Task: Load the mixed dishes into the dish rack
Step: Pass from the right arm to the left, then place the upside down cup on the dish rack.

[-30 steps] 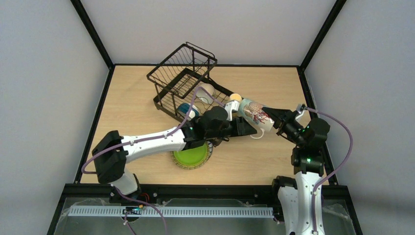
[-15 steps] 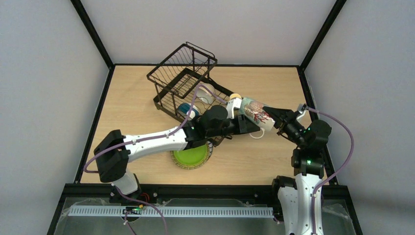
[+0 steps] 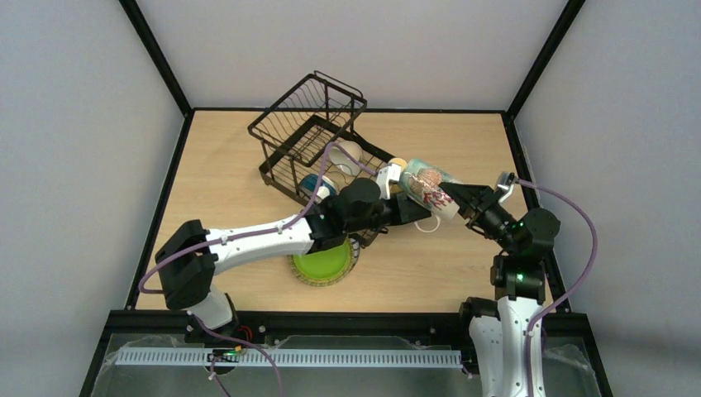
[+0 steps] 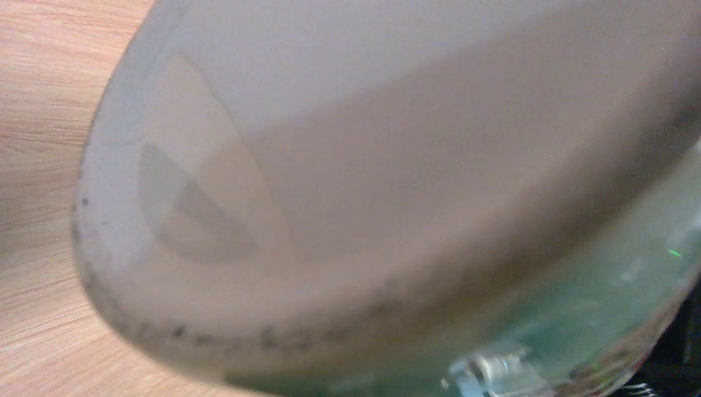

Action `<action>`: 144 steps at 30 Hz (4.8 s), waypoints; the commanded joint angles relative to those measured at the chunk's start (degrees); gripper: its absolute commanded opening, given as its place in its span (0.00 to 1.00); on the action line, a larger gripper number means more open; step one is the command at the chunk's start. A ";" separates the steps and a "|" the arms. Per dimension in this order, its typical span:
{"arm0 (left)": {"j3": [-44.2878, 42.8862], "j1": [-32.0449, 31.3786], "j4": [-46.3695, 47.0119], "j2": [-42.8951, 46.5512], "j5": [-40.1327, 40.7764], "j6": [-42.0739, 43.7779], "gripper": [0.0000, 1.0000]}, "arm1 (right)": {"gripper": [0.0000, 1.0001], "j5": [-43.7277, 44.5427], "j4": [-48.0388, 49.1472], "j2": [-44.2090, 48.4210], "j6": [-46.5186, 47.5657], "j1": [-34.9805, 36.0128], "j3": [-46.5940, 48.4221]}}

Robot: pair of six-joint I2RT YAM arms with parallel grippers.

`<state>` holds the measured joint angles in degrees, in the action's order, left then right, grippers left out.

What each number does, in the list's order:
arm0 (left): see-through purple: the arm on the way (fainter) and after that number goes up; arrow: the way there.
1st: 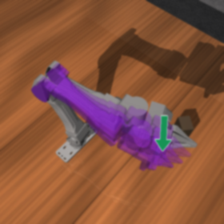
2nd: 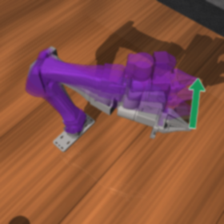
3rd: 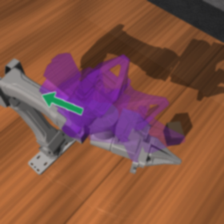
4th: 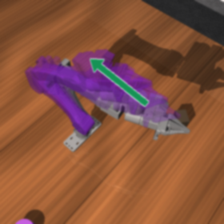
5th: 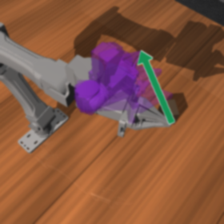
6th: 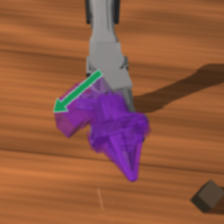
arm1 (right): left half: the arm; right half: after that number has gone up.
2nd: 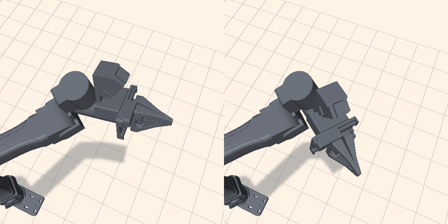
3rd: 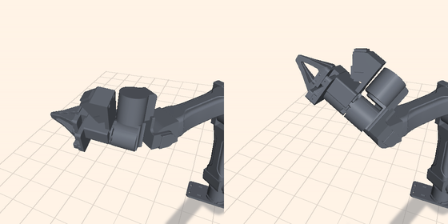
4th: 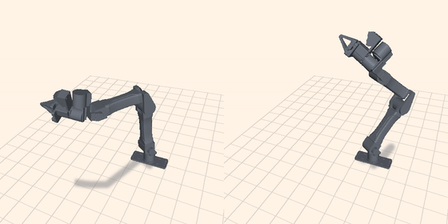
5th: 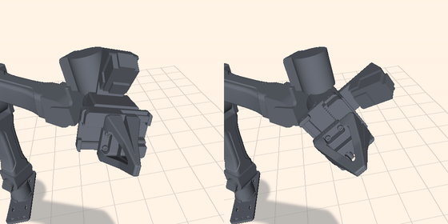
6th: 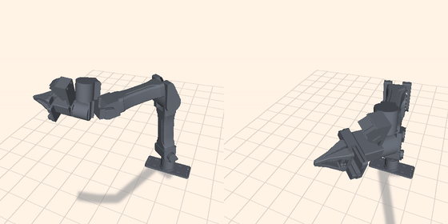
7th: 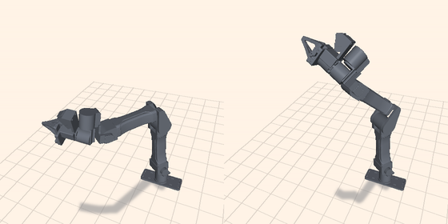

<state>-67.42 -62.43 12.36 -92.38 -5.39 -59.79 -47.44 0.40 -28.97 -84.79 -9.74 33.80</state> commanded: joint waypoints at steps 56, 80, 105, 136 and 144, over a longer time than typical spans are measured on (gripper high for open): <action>-1.31 3.84 -4.01 9.12 12.08 19.87 0.02 | 0.62 1.54 4.10 -5.34 0.10 -0.02 -10.99; -0.26 7.77 -10.21 12.46 18.91 22.92 0.02 | 0.68 3.31 -2.30 -4.94 4.45 -0.07 -9.42; 0.70 7.99 -28.20 12.89 39.44 27.78 0.02 | 0.67 11.51 -20.42 -17.94 35.40 -0.02 16.12; 2.22 5.90 -28.11 2.10 60.70 26.35 0.02 | 0.69 22.38 -19.63 -34.15 51.29 -0.06 27.90; 2.73 5.49 -28.07 -0.76 63.79 25.70 0.02 | 0.71 21.63 -15.68 -34.08 52.82 -0.02 24.78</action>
<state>-63.57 -56.62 -22.31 -93.36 50.76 -32.34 -25.41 -19.14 -62.89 -33.54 -9.67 60.07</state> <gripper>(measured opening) 0.131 0.704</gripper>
